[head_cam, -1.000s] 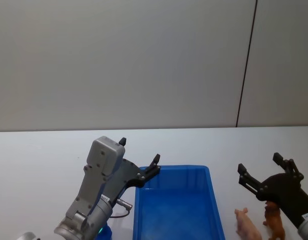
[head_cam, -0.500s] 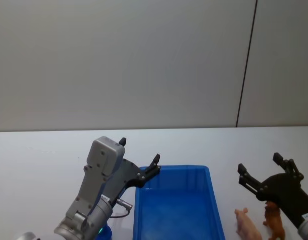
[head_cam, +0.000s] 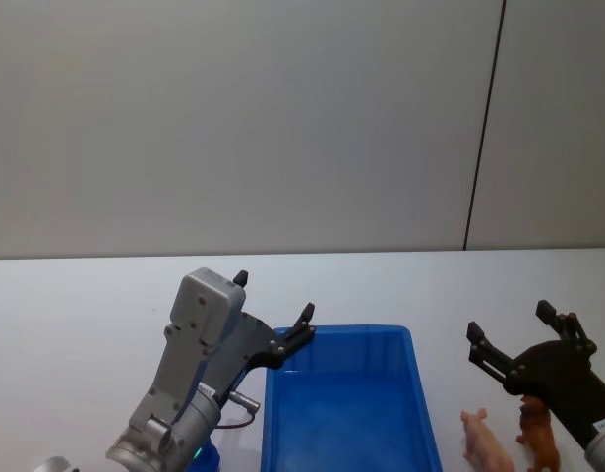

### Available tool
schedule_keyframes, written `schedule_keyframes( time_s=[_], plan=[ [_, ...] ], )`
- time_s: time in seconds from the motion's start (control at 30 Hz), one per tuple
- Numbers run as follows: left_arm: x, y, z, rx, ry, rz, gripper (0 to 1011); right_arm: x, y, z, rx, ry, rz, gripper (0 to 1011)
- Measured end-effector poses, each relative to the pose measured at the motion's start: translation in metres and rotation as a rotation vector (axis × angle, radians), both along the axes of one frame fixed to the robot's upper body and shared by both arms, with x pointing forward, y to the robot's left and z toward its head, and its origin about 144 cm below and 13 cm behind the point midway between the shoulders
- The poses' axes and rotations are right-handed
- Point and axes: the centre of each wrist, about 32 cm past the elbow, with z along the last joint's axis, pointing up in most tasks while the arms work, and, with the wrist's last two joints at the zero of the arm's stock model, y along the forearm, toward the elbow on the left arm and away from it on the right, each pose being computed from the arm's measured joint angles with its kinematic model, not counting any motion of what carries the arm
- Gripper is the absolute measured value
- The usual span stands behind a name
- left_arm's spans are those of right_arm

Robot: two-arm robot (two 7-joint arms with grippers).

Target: Pick up the two dolls from the table and place them into the box.

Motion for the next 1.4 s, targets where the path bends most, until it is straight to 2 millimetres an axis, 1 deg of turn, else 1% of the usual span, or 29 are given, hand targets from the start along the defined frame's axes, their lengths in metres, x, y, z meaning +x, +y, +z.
schedule_keyframes(
  time_s=[0.97, 1.4],
  plan=[
    [0.0, 0.0, 0.0, 0.0, 0.0, 0.0, 1003, 0.0001, -0.0003, 0.0, 0.0, 0.001, -0.001, 1001],
    [0.0, 0.0, 0.0, 0.0, 0.0, 0.0, 1003, -0.0025, -0.0014, -0.0036, -0.019, 0.061, -0.063, 1001]
  ],
)
